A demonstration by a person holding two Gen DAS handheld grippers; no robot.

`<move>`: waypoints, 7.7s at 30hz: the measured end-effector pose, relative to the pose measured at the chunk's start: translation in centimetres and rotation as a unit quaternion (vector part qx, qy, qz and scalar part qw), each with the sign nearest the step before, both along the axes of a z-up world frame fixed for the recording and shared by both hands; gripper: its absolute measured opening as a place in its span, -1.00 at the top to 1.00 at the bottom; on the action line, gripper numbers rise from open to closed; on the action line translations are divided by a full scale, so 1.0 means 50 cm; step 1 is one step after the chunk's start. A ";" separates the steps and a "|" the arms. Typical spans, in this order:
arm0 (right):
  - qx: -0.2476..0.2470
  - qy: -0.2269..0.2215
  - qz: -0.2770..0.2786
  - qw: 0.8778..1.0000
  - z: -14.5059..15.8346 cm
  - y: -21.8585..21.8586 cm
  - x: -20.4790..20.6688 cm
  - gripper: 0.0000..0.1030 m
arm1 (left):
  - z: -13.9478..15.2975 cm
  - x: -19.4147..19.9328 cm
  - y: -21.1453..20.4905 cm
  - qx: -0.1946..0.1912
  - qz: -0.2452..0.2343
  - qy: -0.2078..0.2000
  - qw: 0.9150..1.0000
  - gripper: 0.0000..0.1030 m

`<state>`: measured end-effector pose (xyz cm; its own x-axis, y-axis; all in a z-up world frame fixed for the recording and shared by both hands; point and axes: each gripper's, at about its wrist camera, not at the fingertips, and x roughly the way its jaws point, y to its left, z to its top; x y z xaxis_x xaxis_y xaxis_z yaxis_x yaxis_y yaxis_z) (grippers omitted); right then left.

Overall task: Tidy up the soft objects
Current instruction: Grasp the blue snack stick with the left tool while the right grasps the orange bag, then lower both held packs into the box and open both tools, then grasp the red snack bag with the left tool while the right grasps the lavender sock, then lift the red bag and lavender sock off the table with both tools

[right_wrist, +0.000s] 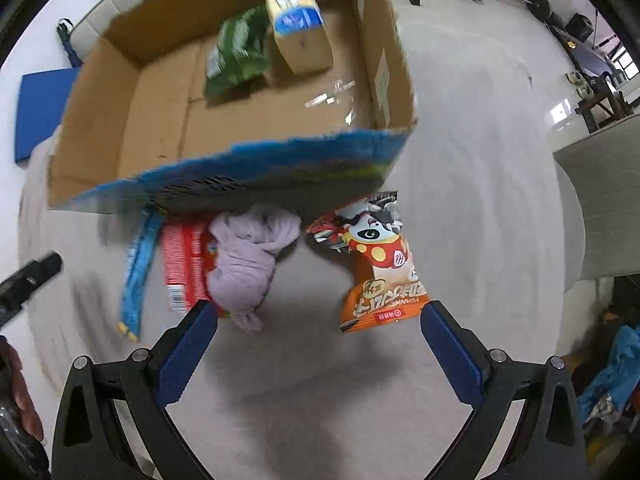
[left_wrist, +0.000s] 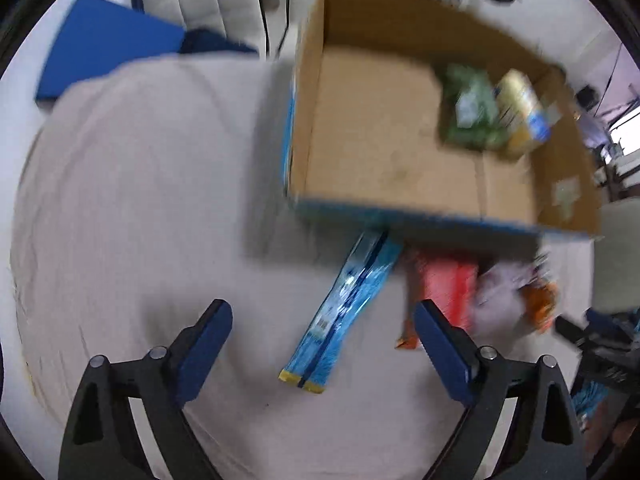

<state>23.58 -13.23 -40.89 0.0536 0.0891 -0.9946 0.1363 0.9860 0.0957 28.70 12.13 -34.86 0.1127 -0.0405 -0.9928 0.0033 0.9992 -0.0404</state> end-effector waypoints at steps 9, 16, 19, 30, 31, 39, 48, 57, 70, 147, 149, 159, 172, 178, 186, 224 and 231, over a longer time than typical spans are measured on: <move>-0.041 0.026 0.001 0.999 -0.084 -0.083 0.027 -0.99 | -0.162 0.008 -0.025 0.026 -0.033 0.077 0.996 -0.79; 0.020 0.087 -0.018 0.996 -0.158 -0.104 0.042 0.07 | -0.202 -0.014 -0.059 0.014 -0.039 0.091 0.995 0.15; 0.006 0.110 -0.020 0.994 -0.165 -0.096 0.024 0.11 | -0.203 -0.046 -0.058 0.010 -0.012 0.110 0.994 0.31; 0.038 0.132 -0.010 0.990 -0.191 -0.065 -0.015 -0.34 | -0.210 -0.090 -0.058 -0.008 0.017 0.115 0.993 0.33; 0.035 0.131 -0.013 0.991 -0.194 -0.063 -0.017 -0.33 | -0.209 -0.085 -0.063 -0.007 0.018 0.113 0.993 0.37; 0.032 0.103 0.003 0.994 -0.151 -0.044 -0.068 0.06 | -0.130 -0.094 -0.058 -0.026 0.017 0.085 0.996 0.48; 0.083 0.064 -0.007 0.994 -0.039 -0.004 -0.162 0.06 | 0.008 -0.153 -0.076 -0.043 -0.011 0.033 0.998 0.48; 0.125 -0.003 -0.015 0.992 0.109 0.012 -0.118 0.07 | 0.180 -0.172 -0.112 -0.082 -0.041 -0.035 0.995 0.48; 0.136 -0.093 0.006 0.986 0.346 0.022 -0.036 0.07 | 0.346 -0.072 -0.154 -0.118 -0.067 -0.120 0.983 0.48; -0.013 -0.047 0.020 0.999 0.170 0.056 0.212 -0.90 | 0.242 0.159 -0.092 -0.044 -0.012 -0.084 0.995 -0.99; -0.008 -0.057 0.018 0.998 0.185 0.052 0.202 -1.00 | 0.249 0.146 -0.089 -0.044 -0.007 -0.090 0.995 -0.99; 0.043 -0.028 0.003 0.999 0.149 0.030 0.087 -1.00 | 0.221 0.047 -0.095 -0.003 -0.001 -0.095 0.995 -0.99; 0.146 0.064 -0.079 0.984 -0.131 0.041 0.034 -0.74 | -0.032 -0.055 -0.071 0.032 0.040 0.032 0.998 -0.99; 0.165 0.068 -0.077 0.981 -0.179 0.068 0.032 0.13 | -0.071 -0.056 -0.086 0.043 0.043 0.055 0.997 -0.99; 0.084 0.067 -0.065 0.992 -0.121 -0.005 -0.021 0.14 | -0.098 -0.022 -0.175 0.010 0.002 0.065 0.998 -0.99; 0.023 0.091 -0.021 0.995 -0.155 0.055 -0.181 0.14 | -0.164 -0.175 -0.209 0.025 -0.035 0.087 0.995 0.11; 0.055 0.049 -0.010 0.997 -0.044 0.022 -0.201 0.14 | -0.023 -0.194 -0.207 -0.005 -0.038 0.021 0.999 0.11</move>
